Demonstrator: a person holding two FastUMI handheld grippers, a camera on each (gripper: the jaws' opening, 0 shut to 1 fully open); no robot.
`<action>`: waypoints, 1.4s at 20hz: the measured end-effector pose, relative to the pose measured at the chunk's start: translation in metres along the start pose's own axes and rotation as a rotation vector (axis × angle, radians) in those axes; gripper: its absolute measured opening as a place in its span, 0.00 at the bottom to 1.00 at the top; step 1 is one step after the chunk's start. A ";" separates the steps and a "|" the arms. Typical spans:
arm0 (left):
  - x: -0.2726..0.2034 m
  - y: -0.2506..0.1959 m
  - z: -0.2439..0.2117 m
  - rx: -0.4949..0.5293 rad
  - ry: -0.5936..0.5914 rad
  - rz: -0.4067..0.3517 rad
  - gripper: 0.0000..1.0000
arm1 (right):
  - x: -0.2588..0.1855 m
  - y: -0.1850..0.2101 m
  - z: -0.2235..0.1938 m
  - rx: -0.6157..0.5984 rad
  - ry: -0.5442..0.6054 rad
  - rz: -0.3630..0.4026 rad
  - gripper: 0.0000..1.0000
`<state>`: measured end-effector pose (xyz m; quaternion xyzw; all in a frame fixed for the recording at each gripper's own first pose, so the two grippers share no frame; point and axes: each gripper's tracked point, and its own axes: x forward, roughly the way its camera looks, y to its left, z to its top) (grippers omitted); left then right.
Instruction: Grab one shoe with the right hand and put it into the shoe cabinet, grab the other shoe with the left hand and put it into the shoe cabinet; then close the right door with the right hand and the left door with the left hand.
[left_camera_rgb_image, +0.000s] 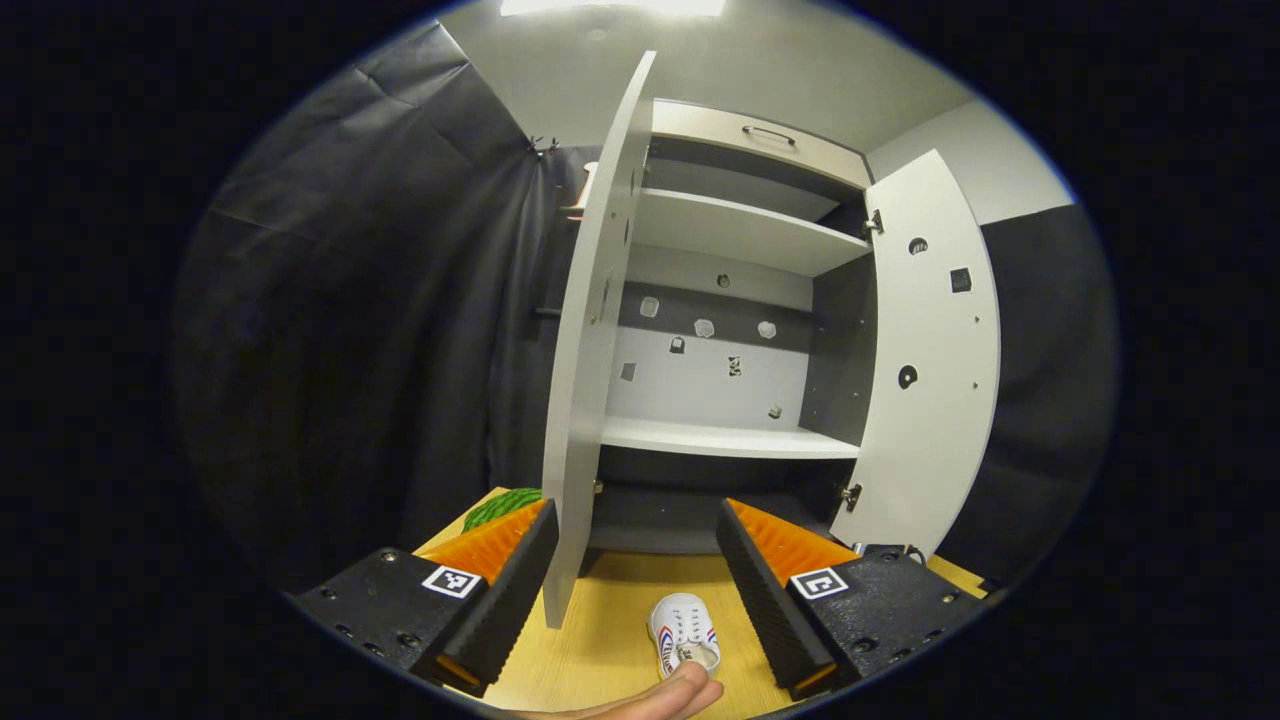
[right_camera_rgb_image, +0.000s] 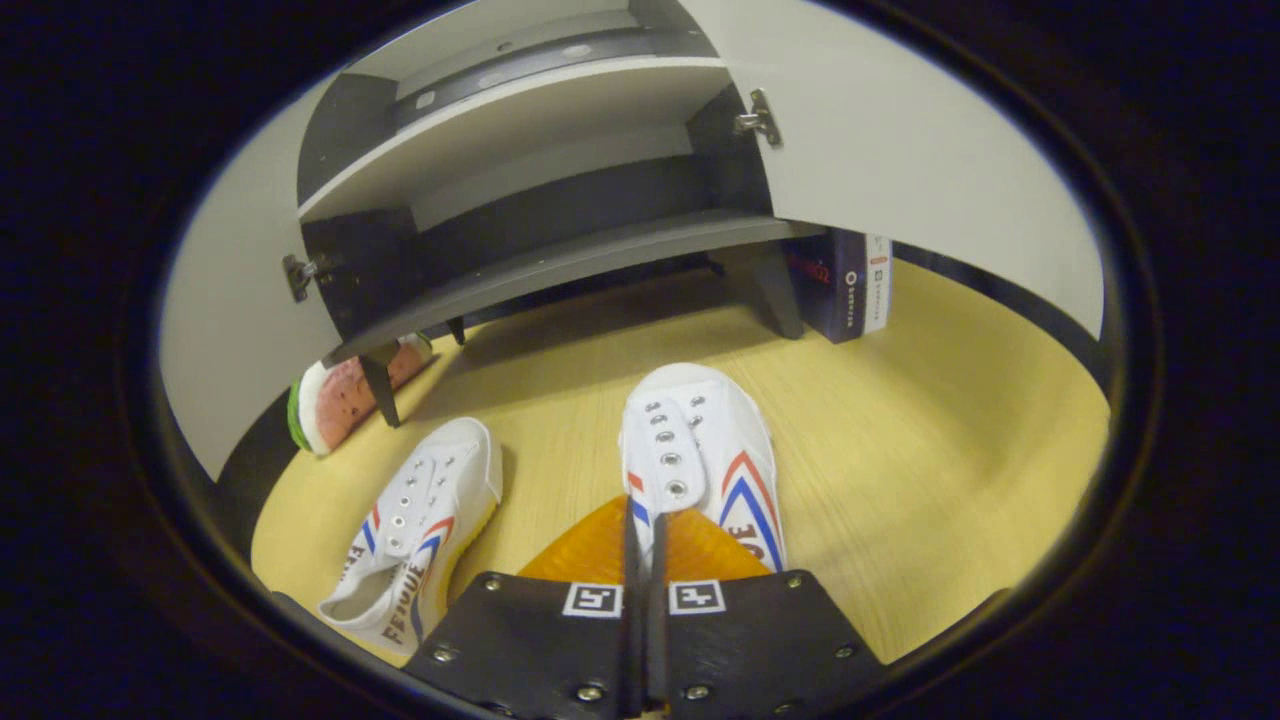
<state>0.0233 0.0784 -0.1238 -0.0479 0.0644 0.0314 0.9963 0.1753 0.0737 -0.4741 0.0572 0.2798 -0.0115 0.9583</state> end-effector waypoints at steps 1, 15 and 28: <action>0.000 -0.001 -0.002 0.006 -0.003 -0.010 0.96 | -0.004 0.000 0.005 0.012 -0.043 0.014 0.07; 0.008 -0.024 -0.040 0.005 0.068 -0.135 0.95 | -0.095 0.008 0.121 -0.084 -0.412 0.082 0.00; 0.060 -0.015 -0.053 0.073 0.045 -0.092 0.95 | -0.162 0.068 0.338 -0.292 -0.522 0.134 0.00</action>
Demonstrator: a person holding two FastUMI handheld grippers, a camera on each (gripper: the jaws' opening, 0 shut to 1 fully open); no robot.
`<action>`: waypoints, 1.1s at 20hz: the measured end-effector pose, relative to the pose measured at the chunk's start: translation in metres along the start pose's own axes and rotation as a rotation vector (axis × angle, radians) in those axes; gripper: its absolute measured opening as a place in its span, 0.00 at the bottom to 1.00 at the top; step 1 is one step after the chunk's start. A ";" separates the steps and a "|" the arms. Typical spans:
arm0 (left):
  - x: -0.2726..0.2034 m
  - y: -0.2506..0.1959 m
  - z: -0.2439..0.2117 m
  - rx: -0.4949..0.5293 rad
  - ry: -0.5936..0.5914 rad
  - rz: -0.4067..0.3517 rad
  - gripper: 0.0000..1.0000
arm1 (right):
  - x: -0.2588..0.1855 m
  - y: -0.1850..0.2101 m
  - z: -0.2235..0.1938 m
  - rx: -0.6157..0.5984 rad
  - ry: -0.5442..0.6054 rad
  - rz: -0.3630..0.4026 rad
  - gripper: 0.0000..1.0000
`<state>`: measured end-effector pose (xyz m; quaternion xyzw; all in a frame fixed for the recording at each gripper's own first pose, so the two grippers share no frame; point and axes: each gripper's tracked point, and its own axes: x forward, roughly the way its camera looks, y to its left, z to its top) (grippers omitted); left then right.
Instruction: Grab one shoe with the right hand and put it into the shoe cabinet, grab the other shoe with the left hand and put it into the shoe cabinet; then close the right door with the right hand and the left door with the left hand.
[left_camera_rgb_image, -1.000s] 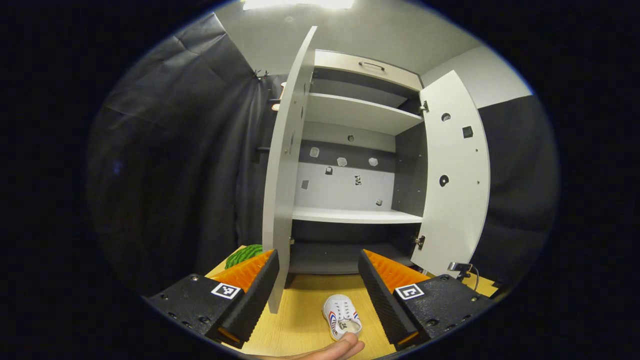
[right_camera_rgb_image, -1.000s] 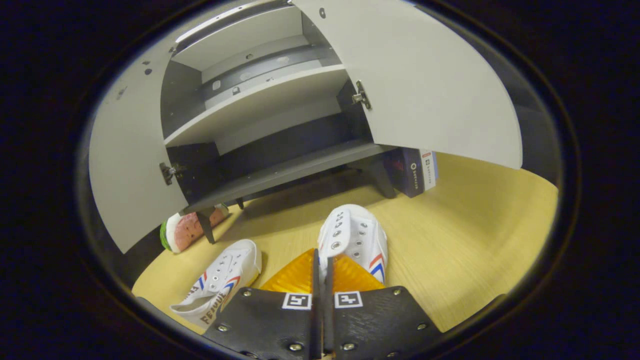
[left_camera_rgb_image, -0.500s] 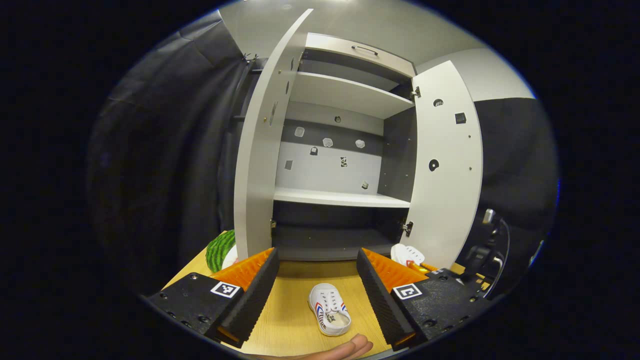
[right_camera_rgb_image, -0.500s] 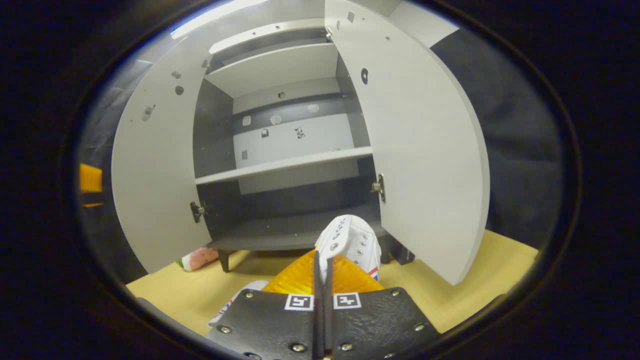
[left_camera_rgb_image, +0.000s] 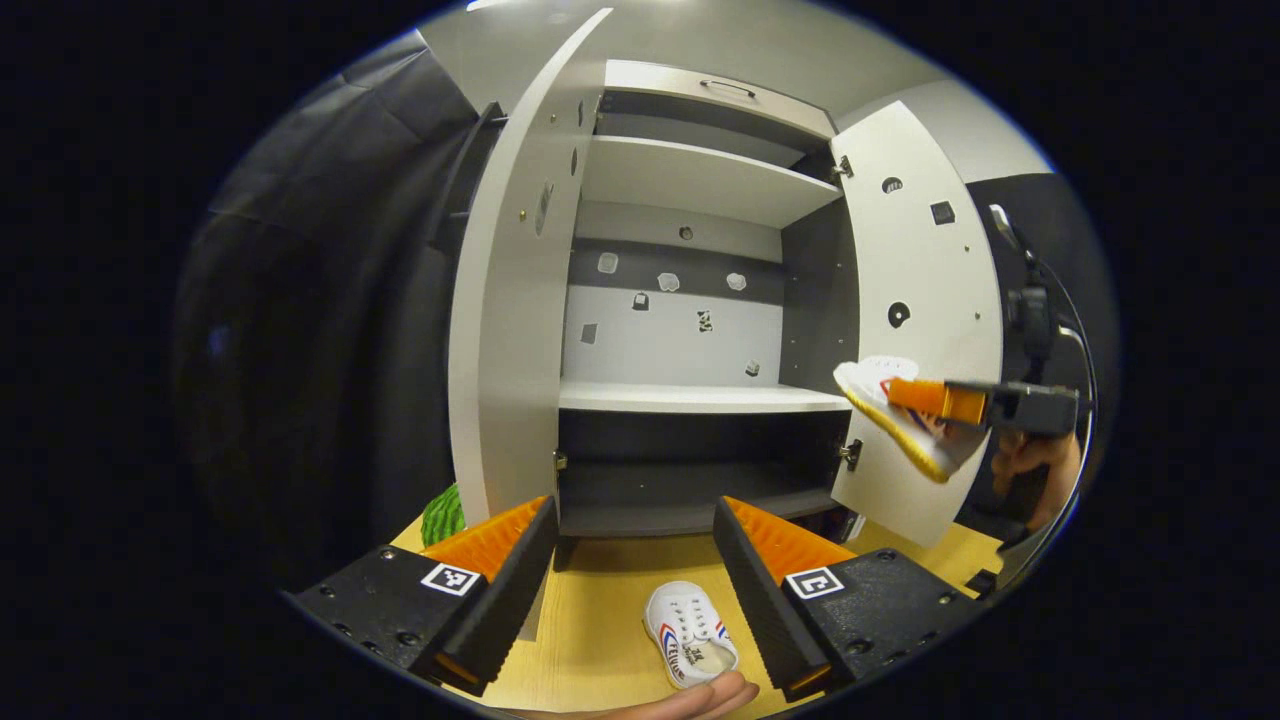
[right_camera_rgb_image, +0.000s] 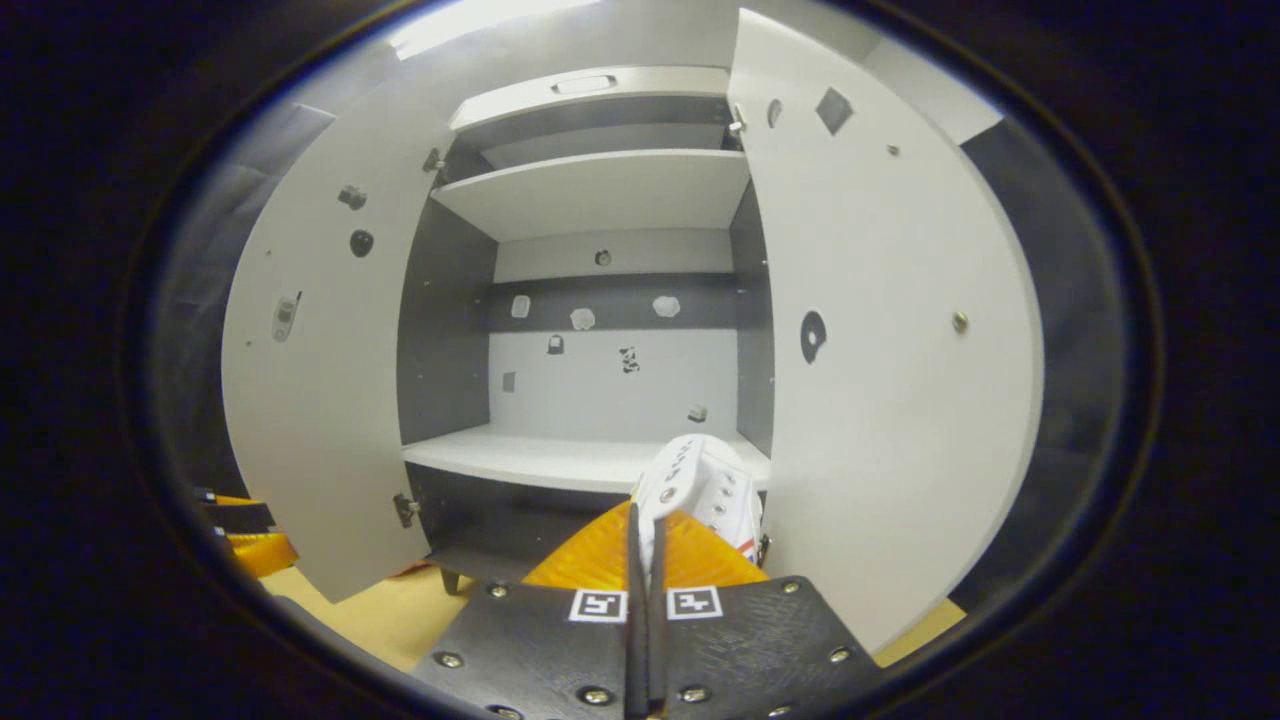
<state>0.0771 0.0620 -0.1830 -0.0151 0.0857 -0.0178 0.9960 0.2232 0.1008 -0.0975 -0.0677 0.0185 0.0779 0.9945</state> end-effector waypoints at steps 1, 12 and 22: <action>0.003 -0.002 0.001 0.002 -0.010 -0.001 0.96 | 0.014 0.005 0.013 -0.008 0.007 0.011 0.00; 0.022 -0.016 -0.015 0.047 -0.060 -0.021 0.96 | 0.209 0.019 0.033 -0.075 0.157 0.030 0.00; 0.028 -0.015 -0.052 0.057 0.039 -0.019 0.96 | 0.275 0.013 -0.004 -0.259 0.202 0.014 0.01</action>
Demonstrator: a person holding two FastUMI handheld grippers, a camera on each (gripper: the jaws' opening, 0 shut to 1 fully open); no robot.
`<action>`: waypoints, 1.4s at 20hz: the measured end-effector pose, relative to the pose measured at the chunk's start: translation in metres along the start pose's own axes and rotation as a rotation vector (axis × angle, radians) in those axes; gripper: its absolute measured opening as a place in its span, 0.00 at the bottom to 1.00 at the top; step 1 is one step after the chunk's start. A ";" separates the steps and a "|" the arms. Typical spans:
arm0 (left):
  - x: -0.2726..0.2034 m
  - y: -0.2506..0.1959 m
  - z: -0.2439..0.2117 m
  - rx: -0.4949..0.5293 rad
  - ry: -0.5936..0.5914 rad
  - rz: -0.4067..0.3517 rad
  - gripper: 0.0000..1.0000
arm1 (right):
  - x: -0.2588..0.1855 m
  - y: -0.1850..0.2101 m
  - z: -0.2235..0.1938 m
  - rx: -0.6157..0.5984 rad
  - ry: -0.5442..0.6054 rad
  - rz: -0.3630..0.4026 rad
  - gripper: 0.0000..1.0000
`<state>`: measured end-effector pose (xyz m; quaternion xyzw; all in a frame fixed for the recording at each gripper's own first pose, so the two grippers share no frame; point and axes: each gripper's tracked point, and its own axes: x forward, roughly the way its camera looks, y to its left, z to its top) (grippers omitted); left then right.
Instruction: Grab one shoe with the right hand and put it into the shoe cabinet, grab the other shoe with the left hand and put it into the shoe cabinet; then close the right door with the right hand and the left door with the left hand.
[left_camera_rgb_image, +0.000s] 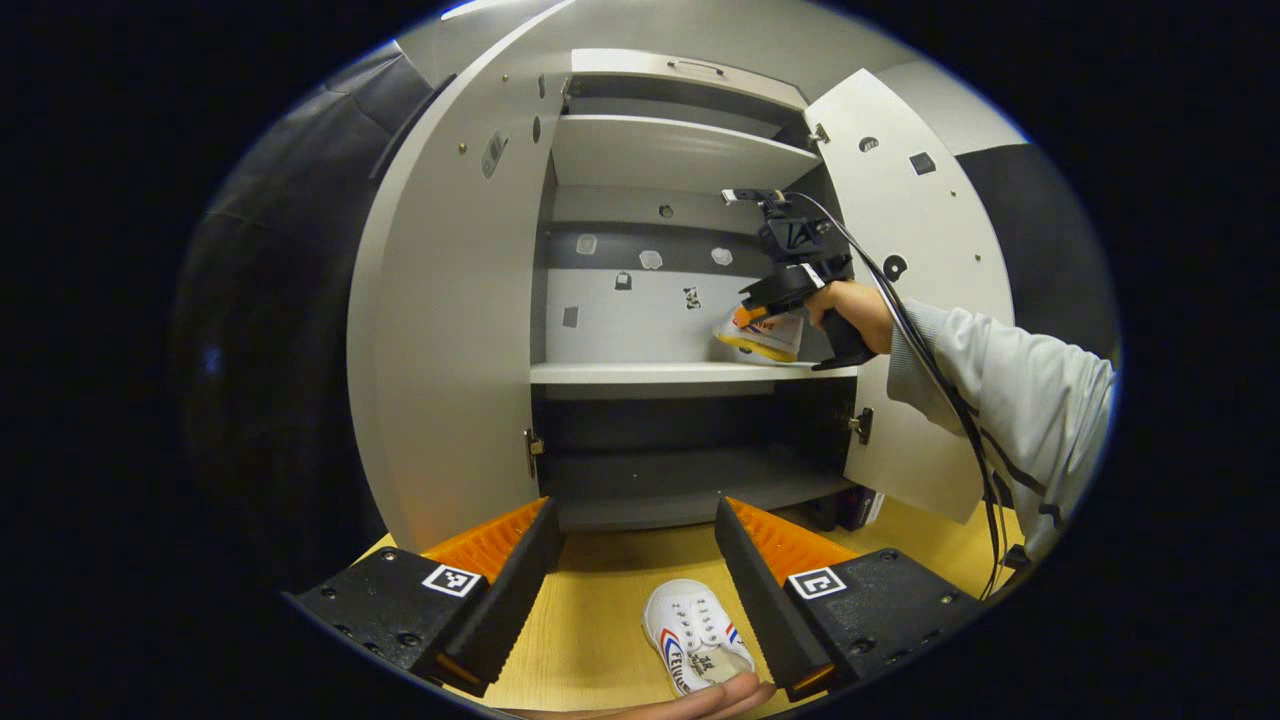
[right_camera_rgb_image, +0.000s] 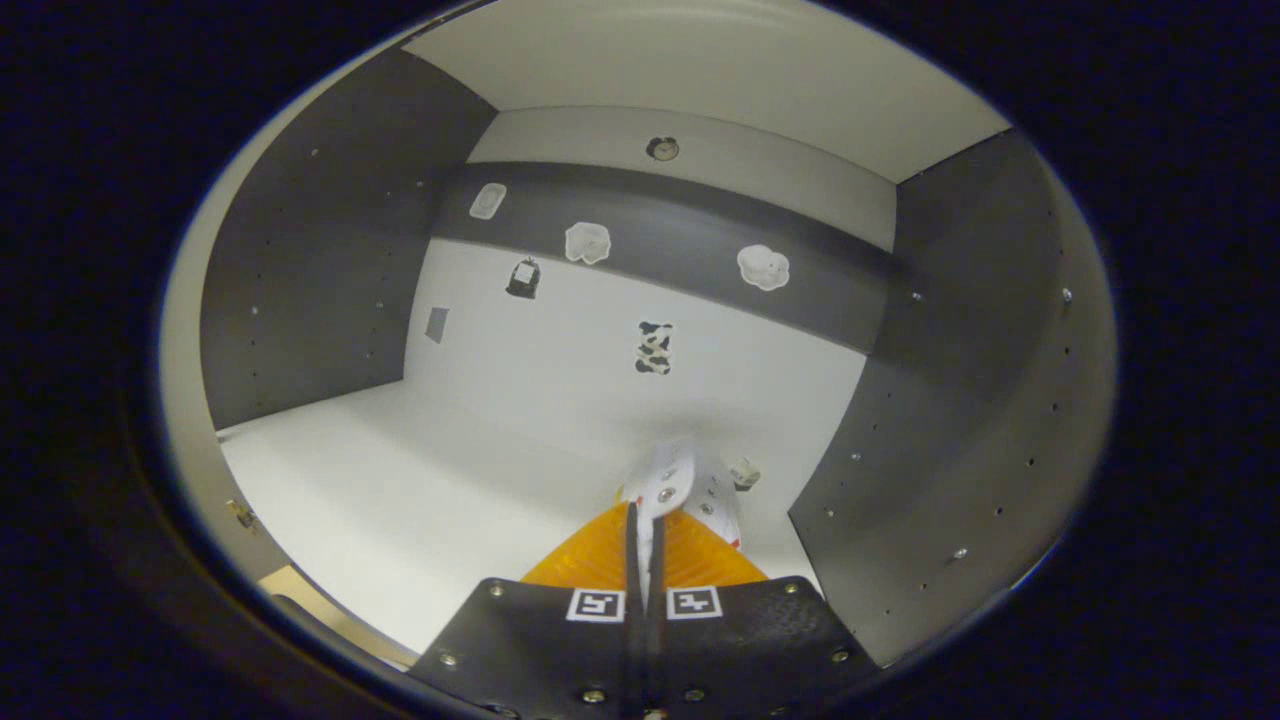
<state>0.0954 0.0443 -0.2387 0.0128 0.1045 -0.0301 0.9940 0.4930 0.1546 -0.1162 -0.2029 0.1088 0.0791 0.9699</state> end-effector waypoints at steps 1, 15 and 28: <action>0.000 0.002 -0.002 -0.005 0.002 0.006 0.96 | 0.001 -0.001 0.000 0.011 -0.003 -0.003 0.01; -0.013 0.014 -0.048 -0.048 0.113 0.058 0.96 | -0.178 0.009 0.011 0.164 -0.236 -0.044 0.98; -0.003 -0.025 -0.163 -0.077 0.441 -0.051 0.97 | -0.334 0.028 -0.130 0.352 -0.237 -0.149 0.97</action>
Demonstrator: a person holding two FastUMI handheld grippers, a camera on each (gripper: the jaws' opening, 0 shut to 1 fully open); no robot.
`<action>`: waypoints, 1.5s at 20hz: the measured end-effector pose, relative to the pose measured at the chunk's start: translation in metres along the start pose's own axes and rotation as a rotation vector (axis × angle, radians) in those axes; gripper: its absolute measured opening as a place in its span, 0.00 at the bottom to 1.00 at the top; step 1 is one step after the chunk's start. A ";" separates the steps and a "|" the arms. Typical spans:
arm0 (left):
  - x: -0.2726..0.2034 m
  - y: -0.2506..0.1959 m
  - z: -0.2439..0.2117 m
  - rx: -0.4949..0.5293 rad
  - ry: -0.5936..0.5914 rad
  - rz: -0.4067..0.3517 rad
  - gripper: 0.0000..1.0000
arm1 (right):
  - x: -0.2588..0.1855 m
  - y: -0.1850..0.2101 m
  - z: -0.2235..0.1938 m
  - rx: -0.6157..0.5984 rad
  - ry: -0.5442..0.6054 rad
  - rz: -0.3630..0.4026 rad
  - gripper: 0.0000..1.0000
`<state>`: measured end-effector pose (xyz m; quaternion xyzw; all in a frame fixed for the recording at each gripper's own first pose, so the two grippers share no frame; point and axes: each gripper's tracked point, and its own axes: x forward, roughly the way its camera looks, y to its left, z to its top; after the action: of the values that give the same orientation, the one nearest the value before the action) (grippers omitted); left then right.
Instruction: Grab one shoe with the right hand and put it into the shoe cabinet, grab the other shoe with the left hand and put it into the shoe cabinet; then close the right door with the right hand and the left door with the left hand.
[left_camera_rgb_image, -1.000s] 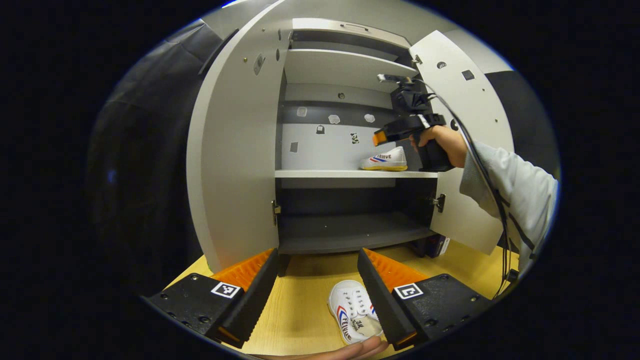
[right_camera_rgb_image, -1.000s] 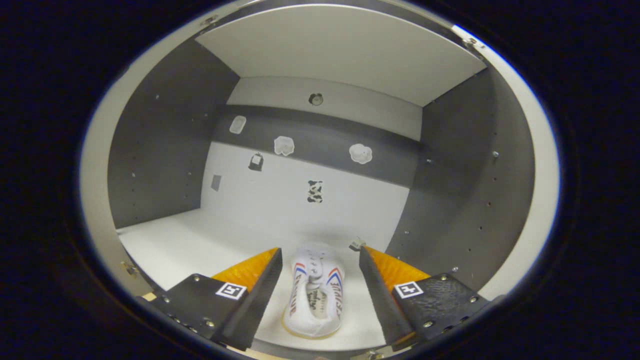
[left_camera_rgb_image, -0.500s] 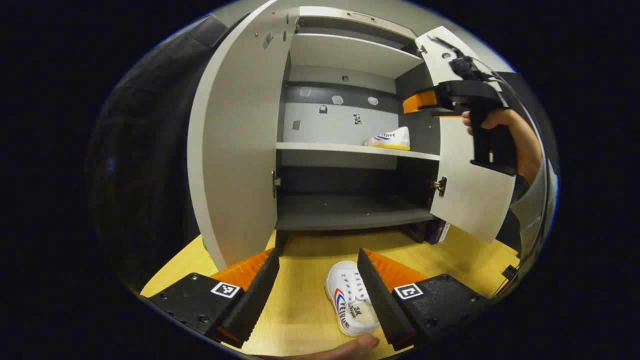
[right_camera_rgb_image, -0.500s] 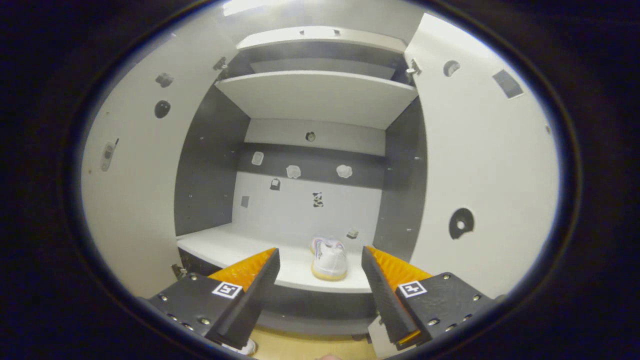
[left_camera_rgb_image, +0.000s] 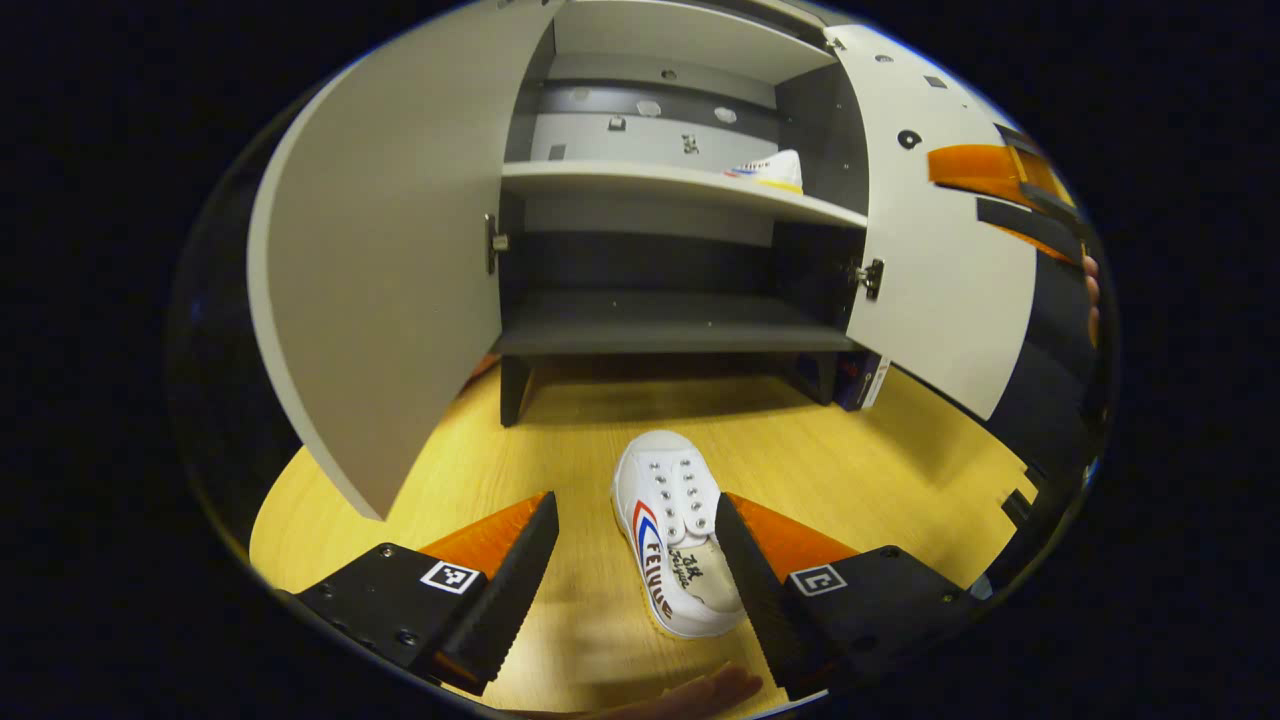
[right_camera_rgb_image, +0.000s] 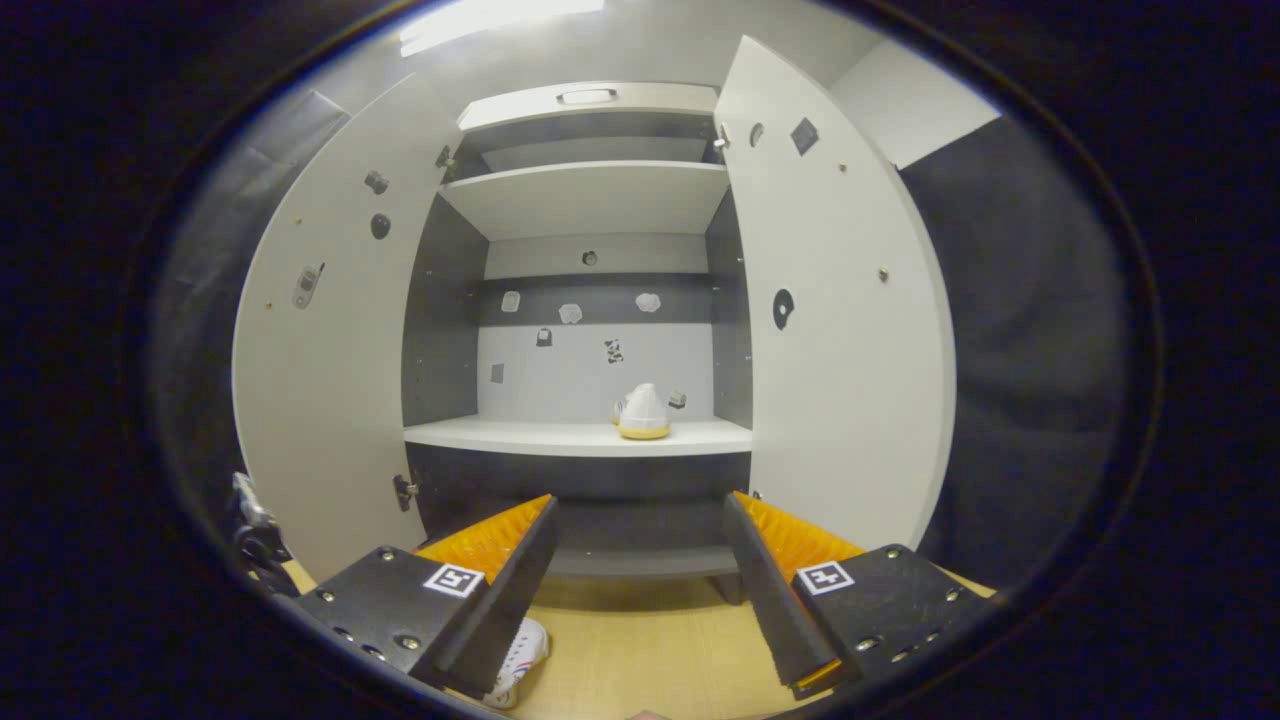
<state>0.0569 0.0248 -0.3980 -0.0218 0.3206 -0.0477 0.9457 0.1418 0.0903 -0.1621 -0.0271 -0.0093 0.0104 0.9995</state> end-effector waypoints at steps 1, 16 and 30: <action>0.006 -0.002 -0.007 -0.002 0.035 -0.007 0.97 | -0.008 -0.004 -0.003 0.022 -0.009 -0.008 0.98; 0.053 -0.006 -0.056 0.131 0.268 -0.056 0.57 | -0.018 -0.018 -0.055 0.148 0.030 -0.010 0.98; 0.016 -0.007 -0.002 0.186 0.056 -0.026 0.01 | -0.054 -0.013 -0.067 0.105 0.041 0.006 0.98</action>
<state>0.0678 0.0158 -0.4084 0.0634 0.3409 -0.0903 0.9336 0.0898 0.0725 -0.2288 0.0250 0.0117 0.0135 0.9995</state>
